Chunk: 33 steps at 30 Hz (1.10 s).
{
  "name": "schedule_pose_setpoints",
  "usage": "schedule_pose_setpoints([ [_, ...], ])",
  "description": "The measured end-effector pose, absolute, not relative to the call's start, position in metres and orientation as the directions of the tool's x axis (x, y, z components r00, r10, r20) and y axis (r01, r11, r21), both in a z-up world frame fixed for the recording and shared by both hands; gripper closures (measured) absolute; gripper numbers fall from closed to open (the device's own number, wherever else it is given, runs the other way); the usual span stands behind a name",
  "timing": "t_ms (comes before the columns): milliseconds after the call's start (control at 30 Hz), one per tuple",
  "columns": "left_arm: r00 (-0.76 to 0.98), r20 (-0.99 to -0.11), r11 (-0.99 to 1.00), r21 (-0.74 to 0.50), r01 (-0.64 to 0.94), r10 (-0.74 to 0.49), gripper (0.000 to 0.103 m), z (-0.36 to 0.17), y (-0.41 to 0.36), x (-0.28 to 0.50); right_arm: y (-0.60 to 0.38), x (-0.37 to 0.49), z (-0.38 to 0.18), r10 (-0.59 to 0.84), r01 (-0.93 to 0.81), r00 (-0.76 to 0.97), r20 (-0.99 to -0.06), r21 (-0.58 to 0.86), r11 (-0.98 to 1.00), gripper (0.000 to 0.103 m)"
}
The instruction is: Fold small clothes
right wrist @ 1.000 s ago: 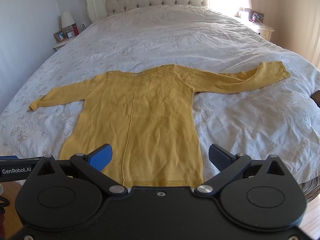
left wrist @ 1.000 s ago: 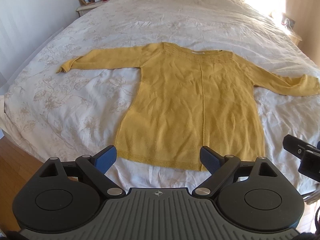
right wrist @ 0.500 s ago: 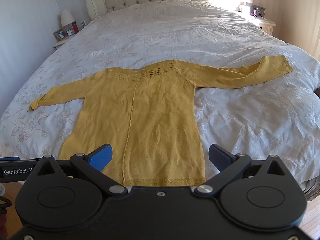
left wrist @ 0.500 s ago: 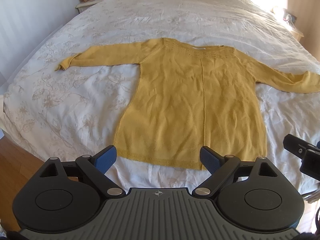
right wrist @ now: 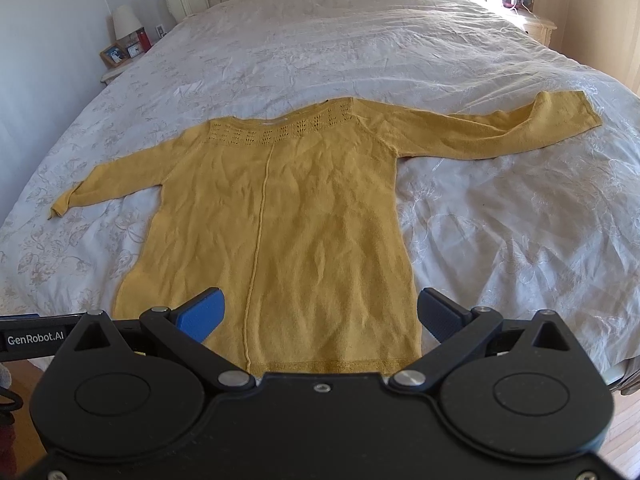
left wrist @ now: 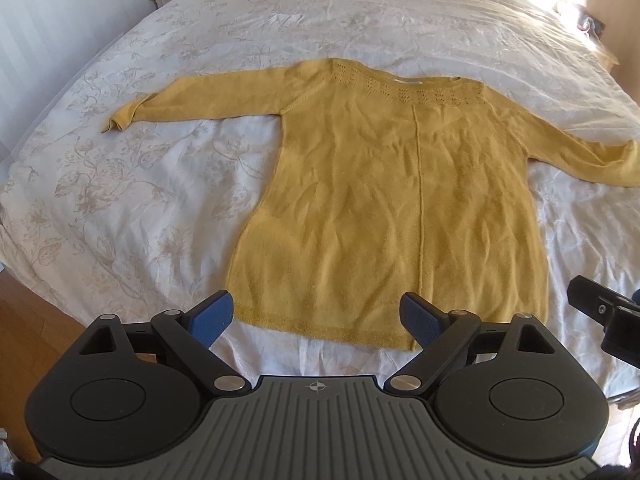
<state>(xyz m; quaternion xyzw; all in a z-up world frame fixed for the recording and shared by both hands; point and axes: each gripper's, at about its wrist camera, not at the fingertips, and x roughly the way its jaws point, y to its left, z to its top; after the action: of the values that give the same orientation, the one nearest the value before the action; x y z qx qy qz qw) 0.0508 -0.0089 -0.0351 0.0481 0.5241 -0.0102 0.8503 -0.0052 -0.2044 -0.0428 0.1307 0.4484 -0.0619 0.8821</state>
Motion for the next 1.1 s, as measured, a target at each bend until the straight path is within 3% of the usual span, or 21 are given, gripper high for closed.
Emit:
schedule_pose_setpoints([
  [500,0.404,-0.914,0.994,0.055,0.094,0.013,0.013,-0.053,-0.008,0.139,-0.214,0.064,-0.052,0.028,0.249,0.590,-0.807,0.215,0.945,0.001],
  [767,0.394,-0.917,0.980,0.019,0.197,-0.061,0.024,-0.065,-0.023,0.184,-0.241,0.085,-0.052,-0.092,0.359,0.634,-0.768,0.187,0.914,0.002],
  [833,0.386,-0.919,0.975,0.007,0.221,-0.081,0.031,-0.069,-0.026,0.191,-0.249,0.090,-0.053,-0.132,0.383,0.627,-0.768,0.156,0.910,0.004],
  [1100,0.414,-0.906,0.970,0.017,0.244,-0.089,0.040,-0.072,-0.041,0.218,-0.307,0.109,-0.059,-0.168,0.407,0.603,-0.780,0.119,0.906,0.021],
])
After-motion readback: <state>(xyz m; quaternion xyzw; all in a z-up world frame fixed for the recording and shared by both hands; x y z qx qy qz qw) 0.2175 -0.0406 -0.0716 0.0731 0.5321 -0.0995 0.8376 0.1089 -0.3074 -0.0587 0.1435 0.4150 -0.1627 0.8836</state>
